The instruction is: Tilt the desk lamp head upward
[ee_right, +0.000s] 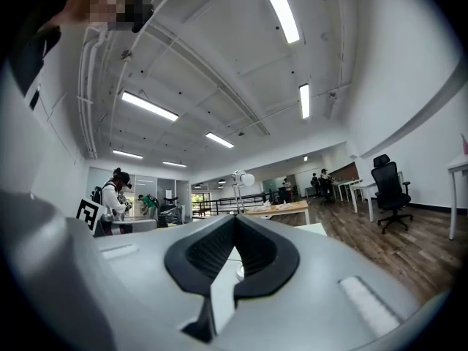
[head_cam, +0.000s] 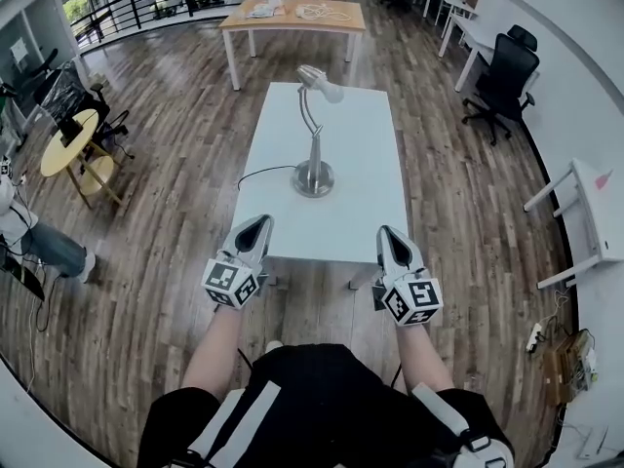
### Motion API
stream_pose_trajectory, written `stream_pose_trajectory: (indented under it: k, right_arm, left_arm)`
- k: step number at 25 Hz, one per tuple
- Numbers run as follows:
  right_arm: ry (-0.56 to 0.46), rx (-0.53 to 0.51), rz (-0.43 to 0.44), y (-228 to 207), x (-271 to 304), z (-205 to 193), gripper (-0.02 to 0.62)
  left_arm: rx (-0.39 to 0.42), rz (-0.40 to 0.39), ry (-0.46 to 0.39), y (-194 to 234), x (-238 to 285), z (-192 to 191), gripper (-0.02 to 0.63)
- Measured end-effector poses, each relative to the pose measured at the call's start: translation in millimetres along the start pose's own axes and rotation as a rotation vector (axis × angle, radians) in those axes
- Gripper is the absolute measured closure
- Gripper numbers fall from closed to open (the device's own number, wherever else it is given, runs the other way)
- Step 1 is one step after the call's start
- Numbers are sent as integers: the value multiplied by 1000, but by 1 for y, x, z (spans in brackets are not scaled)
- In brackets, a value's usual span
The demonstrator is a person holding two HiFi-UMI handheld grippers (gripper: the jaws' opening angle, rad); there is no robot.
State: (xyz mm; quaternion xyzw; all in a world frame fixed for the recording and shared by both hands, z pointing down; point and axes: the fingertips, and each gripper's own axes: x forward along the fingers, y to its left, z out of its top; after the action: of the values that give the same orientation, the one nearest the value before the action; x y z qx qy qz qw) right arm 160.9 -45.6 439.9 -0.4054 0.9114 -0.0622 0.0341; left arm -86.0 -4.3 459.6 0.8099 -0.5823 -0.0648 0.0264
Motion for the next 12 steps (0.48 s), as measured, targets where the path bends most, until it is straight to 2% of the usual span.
stream_pose_trajectory:
  k: [6,12]
  right_arm:
    - [-1,76,-59,14,-11,-17,592]
    - [-28,44,-67,31,-4,-8,591]
  left_arm:
    - [8,-29,-10,5,-36,10,606]
    - [-26,-45,-28,13,-40,15,606]
